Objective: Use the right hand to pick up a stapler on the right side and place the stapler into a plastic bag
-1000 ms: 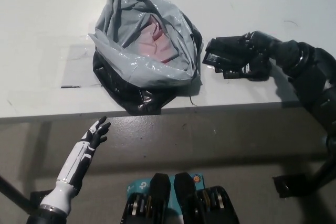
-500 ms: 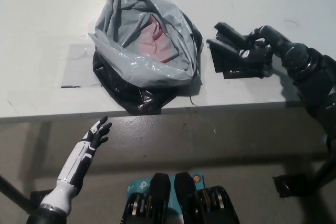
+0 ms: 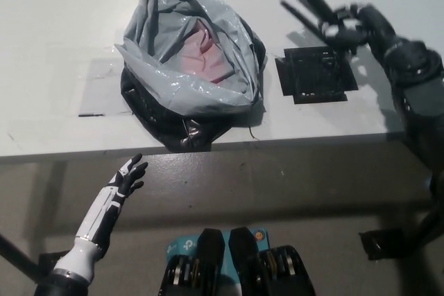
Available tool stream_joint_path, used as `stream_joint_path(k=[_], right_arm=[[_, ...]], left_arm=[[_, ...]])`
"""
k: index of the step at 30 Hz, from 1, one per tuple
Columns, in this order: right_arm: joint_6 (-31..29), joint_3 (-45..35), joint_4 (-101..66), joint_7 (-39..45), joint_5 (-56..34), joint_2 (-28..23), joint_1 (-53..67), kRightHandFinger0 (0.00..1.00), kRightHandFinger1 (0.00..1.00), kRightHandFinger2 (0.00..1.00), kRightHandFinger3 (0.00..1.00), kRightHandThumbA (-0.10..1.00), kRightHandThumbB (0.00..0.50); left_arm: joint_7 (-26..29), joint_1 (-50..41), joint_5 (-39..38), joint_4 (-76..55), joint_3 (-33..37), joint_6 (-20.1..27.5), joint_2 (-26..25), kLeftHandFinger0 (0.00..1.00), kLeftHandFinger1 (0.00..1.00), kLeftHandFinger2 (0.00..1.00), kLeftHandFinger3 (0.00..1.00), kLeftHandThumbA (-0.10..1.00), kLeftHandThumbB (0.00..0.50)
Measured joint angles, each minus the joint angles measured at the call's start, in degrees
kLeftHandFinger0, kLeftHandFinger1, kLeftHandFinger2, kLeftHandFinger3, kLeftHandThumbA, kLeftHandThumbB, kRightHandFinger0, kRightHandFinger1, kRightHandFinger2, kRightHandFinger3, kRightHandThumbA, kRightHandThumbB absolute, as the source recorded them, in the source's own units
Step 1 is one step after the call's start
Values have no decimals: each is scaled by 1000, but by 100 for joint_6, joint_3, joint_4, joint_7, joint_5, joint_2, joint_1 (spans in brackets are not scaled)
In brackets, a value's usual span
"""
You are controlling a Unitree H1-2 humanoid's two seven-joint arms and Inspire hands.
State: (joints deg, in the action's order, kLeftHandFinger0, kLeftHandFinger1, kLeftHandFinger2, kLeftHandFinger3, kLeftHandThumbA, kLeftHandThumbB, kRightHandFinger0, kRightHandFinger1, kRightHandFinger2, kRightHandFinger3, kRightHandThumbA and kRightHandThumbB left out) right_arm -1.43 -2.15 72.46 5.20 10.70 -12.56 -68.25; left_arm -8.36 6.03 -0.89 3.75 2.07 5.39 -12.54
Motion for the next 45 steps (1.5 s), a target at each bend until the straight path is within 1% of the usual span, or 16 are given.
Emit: stream_joint_path(k=[2, 6, 9, 11, 15, 24, 26, 28, 29, 31, 32, 36, 40, 43, 44, 45], right_arm=[[72, -137, -270, 51, -135, 86, -97, 17, 392, 691, 354, 285, 273], [217, -169, -777, 175, -291, 229, -280, 49, 393, 660, 346, 229, 291], [370, -146, -1168, 280, -362, 424, -485, 17, 329, 566, 76, 275, 301], [456, -51, -1251, 299, -360, 576, -614, 11, 327, 552, 22, 287, 315], [549, 152, -1261, 320, -338, 796, -750, 10, 375, 625, 34, 336, 317], [598, 992, -1203, 241, -36, 1409, -811, 30, 325, 488, 68, 340, 290], [531, 1203, -973, 141, 76, 1563, -807, 100, 380, 509, 69, 364, 291], [482, 1351, -757, 74, 167, 1647, -788, 389, 552, 533, 94, 360, 287], [452, 1426, -660, 31, 207, 1678, -760, 291, 418, 418, 80, 348, 273], [396, 1542, -487, -56, 280, 1721, -666, 109, 308, 439, 104, 328, 256], [387, 1557, -440, -69, 295, 1725, -650, 5, 302, 539, 177, 278, 243], [200, 1658, -79, -234, 402, 1735, -516, 20, 370, 623, 326, 316, 244], [5, 1770, 190, -440, 499, 1713, -413, 164, 491, 692, 462, 334, 243], [-70, 1849, 233, -558, 582, 1706, -362, 175, 396, 572, 530, 341, 269], [-98, 1872, 233, -617, 611, 1706, -340, 460, 737, 954, 953, 438, 314], [-154, 1916, 233, -727, 661, 1707, -299, 546, 774, 945, 966, 461, 312]], left_arm=[[-2, -1, -1, 0, 0, 0, 0, 1000, 1000, 1000, 1000, 1000, 318], [-8, -4, -1, 1, 0, 2, -1, 1000, 1000, 1000, 1000, 1000, 318], [-11, -7, -13, 2, 0, 10, 2, 1000, 1000, 1000, 1000, 1000, 324], [-11, -12, -18, 2, -1, 10, 2, 1000, 1000, 1000, 1000, 1000, 315], [-11, -10, -18, 2, 2, 10, 2, 1000, 1000, 1000, 1000, 1000, 320], [-13, -8, -18, 1, 4, 8, 2, 1000, 1000, 1000, 1000, 1000, 351], [-19, -8, -30, 0, 4, 3, 2, 1000, 1000, 1000, 1000, 1000, 340], [-20, -8, -32, -3, 4, 0, 2, 1000, 1000, 1000, 1000, 1000, 327], [-20, -8, -32, -6, 4, 0, 2, 1000, 1000, 1000, 1000, 1000, 326], [-21, -9, -32, -12, 4, -1, 1, 1000, 1000, 1000, 1000, 1000, 323], [-21, -10, -32, -13, 4, -1, 1, 1000, 1000, 1000, 1000, 1000, 334], [-21, -9, -33, -32, 4, -10, 0, 1000, 1000, 1000, 1000, 1000, 350], [-22, -6, -30, -34, 5, -13, 0, 1000, 1000, 1000, 1000, 1000, 347], [-22, -6, -29, -34, 5, -13, 0, 1000, 1000, 1000, 1000, 1000, 345], [-22, -6, -28, -34, 5, -13, 0, 1000, 1000, 1000, 1000, 1000, 336], [-21, -7, -26, -34, 5, -13, 0, 1000, 1000, 1000, 1000, 1000, 335]])
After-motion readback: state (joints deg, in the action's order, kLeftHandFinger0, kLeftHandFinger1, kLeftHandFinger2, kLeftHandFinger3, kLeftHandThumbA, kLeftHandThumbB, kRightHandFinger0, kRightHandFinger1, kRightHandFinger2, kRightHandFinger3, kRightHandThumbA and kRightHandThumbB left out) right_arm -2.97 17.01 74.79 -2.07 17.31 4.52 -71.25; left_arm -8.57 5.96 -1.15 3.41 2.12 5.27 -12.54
